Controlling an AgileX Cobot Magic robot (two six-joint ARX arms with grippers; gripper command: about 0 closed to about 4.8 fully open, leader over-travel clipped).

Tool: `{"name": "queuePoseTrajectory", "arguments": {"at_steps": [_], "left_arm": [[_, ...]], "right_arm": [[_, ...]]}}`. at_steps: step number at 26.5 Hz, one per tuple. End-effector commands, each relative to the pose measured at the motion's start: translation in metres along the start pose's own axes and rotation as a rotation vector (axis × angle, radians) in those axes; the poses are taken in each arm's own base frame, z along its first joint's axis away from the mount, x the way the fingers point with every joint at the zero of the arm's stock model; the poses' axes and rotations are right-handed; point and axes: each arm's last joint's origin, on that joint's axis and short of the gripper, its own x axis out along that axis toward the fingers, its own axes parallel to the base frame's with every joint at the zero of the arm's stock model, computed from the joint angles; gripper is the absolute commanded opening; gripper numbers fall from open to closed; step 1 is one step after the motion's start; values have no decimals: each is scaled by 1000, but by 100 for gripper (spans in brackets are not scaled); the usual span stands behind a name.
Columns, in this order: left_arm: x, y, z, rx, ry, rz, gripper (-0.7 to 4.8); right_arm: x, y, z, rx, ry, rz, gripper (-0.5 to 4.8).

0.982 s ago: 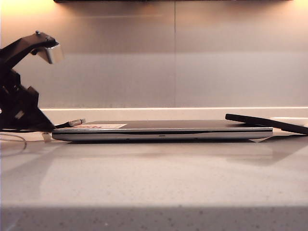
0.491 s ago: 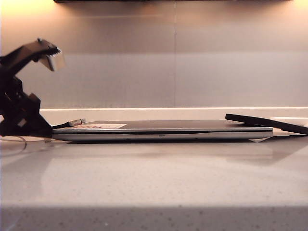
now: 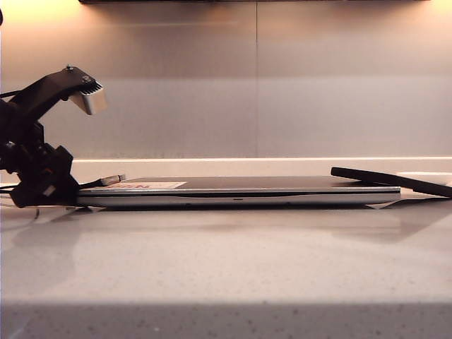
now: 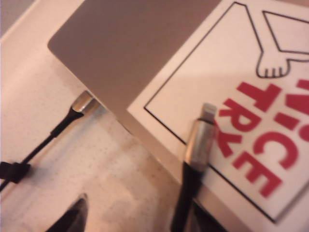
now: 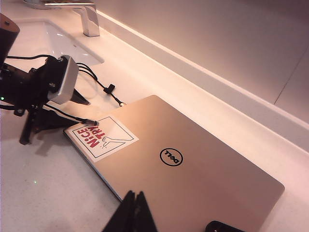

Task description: Pick up the charging cable and the phone, plug the charging cable into the charging port on the phone, and finally place them back on the table.

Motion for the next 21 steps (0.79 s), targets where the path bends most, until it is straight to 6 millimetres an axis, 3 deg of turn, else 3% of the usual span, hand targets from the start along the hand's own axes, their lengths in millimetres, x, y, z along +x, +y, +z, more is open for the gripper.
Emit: {"name": "queuePoseTrajectory", "arguments": {"at_steps": [1,2,3,4,5,10,13,17,21], "left_arm": [[6,-6,1,3,-32,-60,263],[7,-7,1,3,-28,-63,217],[6,-7,1,3,-29,-63,95],[6,-7,1,3,-28,-62,25],[6,-7,1,2,-29,-62,-6],[5,-1,10,-31,-60,-42,-6],[0,10,26,-71,-92,-23,-6],[-14,23,47,-179,-128,-9,-6],[-40,33,65,-409,-197,4,-6]], "right_arm": [[-2,-1,4,-3,-30,-7,-2],[-2,-1,5,-3,-31,-7,-2],[-2,-1,4,-3,-31,-7,-2],[-2,-1,5,-3,-31,-7,-2],[-2,-1,4,-3,-31,-7,-2],[-2,-1,5,-3,-32,-8,-2],[-2,-1,6,-3,-44,-11,-2],[-2,-3,8,-2,-63,-50,-2],[-2,-4,9,37,-72,-75,-2]]}}
